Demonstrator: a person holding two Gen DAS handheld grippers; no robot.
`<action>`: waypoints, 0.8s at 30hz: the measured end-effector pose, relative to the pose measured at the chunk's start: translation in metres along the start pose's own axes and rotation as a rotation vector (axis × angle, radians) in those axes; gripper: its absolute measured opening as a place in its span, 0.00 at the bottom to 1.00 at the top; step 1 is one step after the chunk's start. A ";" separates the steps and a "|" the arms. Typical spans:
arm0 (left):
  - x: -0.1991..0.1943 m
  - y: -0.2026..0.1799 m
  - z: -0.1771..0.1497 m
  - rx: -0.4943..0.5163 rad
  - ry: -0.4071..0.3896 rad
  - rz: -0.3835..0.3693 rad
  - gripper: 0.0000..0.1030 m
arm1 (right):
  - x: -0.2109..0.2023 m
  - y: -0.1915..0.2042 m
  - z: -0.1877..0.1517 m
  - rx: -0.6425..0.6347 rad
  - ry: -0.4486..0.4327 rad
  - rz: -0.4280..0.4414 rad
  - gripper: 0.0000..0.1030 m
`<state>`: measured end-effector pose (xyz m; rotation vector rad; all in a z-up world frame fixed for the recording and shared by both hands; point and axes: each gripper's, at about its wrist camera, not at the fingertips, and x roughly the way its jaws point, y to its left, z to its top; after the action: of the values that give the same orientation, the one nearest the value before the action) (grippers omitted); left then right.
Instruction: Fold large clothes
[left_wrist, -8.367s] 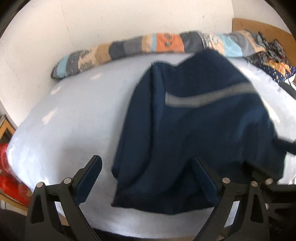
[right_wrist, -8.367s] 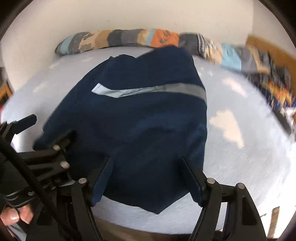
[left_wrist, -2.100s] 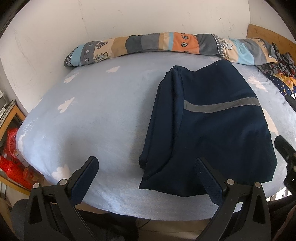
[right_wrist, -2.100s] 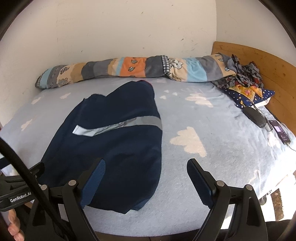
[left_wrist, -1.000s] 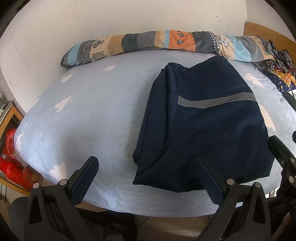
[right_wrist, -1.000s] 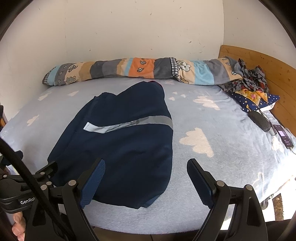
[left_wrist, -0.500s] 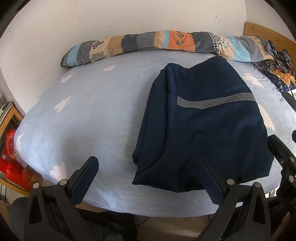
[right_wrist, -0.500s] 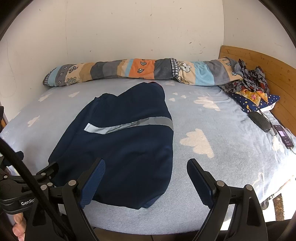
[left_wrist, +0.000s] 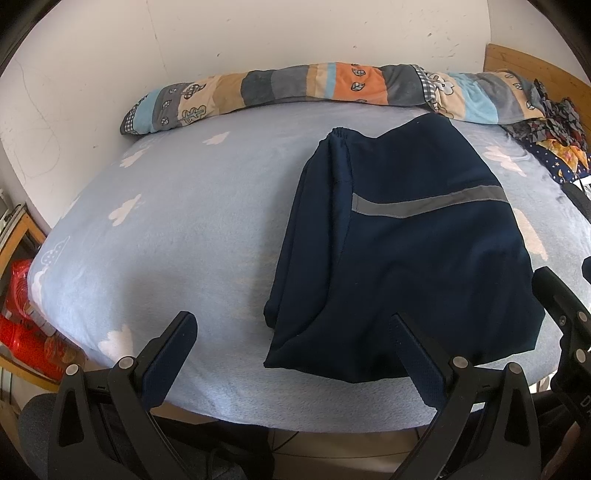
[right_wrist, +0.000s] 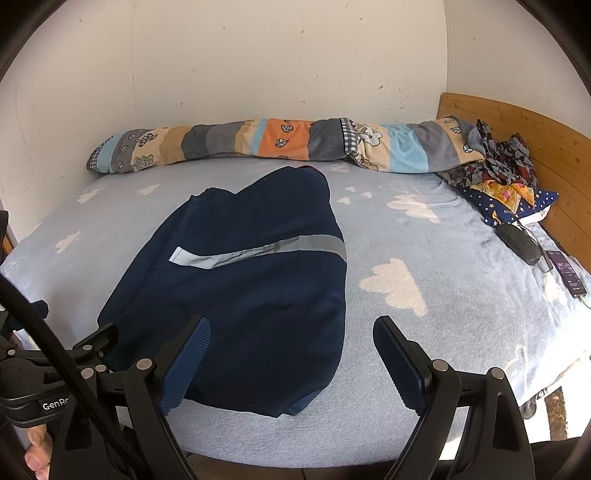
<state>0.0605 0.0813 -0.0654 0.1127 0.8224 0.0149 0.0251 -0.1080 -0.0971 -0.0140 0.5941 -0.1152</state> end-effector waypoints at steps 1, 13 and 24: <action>0.000 0.000 0.000 0.000 -0.001 0.002 1.00 | 0.000 0.000 0.000 0.000 -0.001 0.002 0.90; 0.000 0.000 0.000 -0.002 -0.001 -0.001 1.00 | -0.002 0.001 0.000 0.000 -0.002 0.002 0.90; -0.001 0.000 0.000 -0.005 -0.004 -0.003 1.00 | -0.003 0.001 0.000 -0.001 -0.004 0.003 0.90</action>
<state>0.0601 0.0812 -0.0645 0.1069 0.8184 0.0140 0.0228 -0.1070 -0.0955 -0.0146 0.5902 -0.1117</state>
